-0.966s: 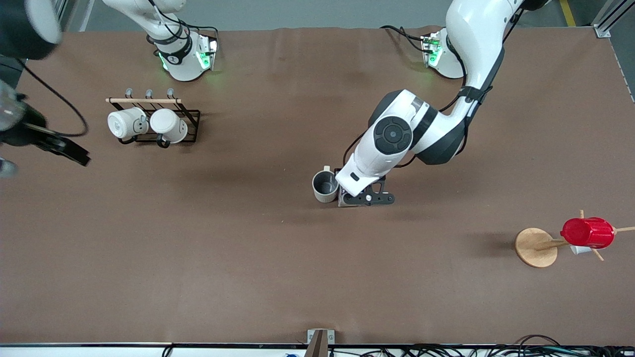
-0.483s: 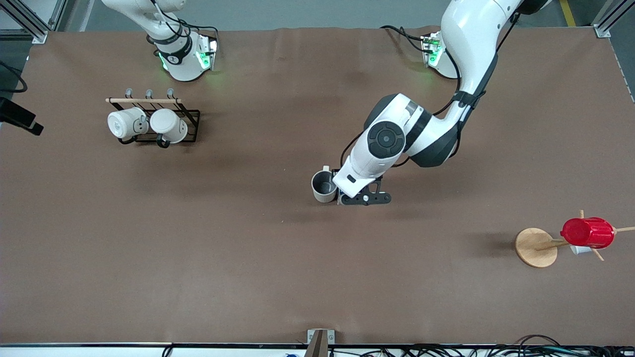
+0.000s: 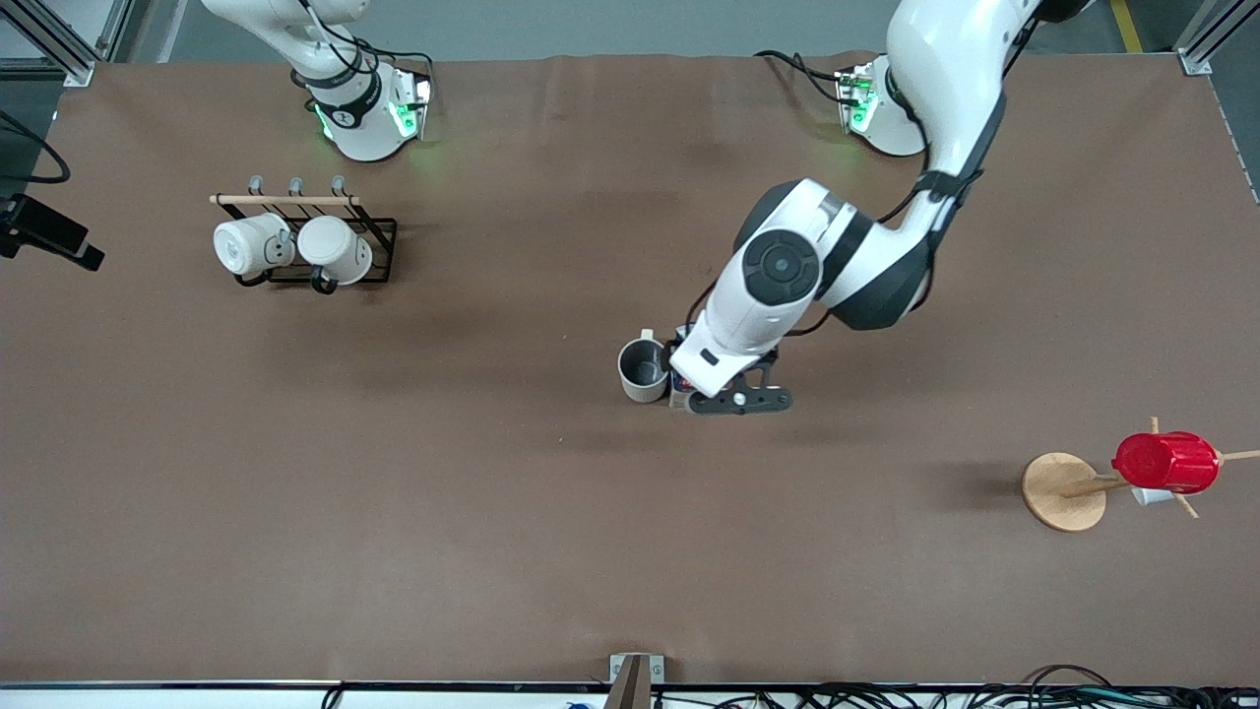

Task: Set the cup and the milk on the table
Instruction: 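Set the carton down, open the left gripper while the right gripper withdraws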

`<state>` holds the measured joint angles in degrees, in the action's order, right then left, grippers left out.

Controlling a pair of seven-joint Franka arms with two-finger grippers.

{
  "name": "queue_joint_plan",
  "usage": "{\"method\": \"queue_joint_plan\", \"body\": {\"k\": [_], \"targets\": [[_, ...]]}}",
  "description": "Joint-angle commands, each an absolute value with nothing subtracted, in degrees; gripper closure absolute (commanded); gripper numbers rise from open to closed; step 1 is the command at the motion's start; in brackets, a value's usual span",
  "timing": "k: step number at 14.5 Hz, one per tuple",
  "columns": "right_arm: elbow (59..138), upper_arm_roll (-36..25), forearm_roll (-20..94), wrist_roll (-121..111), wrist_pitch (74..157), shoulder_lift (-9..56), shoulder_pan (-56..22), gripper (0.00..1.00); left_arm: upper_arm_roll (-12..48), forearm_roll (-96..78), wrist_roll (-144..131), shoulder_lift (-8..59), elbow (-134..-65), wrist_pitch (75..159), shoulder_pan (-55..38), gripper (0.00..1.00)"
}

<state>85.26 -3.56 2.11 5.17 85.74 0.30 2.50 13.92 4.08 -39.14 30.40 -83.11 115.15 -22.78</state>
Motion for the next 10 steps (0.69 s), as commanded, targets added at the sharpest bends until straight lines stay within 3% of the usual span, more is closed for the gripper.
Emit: {"method": "queue_joint_plan", "body": {"k": [1, 10], "targets": [[85.1, -3.3, 3.8, 4.6, 85.4, 0.2, 3.2, 0.00, 13.8, 7.3, -39.0, 21.3, -84.4, 109.4, -16.9, 0.00], [85.1, -3.3, 3.8, 4.3, 84.7, 0.1, 2.8, 0.00, 14.4, 4.8, -13.7, 7.2, -84.7, 95.6, 0.9, 0.00]]}}
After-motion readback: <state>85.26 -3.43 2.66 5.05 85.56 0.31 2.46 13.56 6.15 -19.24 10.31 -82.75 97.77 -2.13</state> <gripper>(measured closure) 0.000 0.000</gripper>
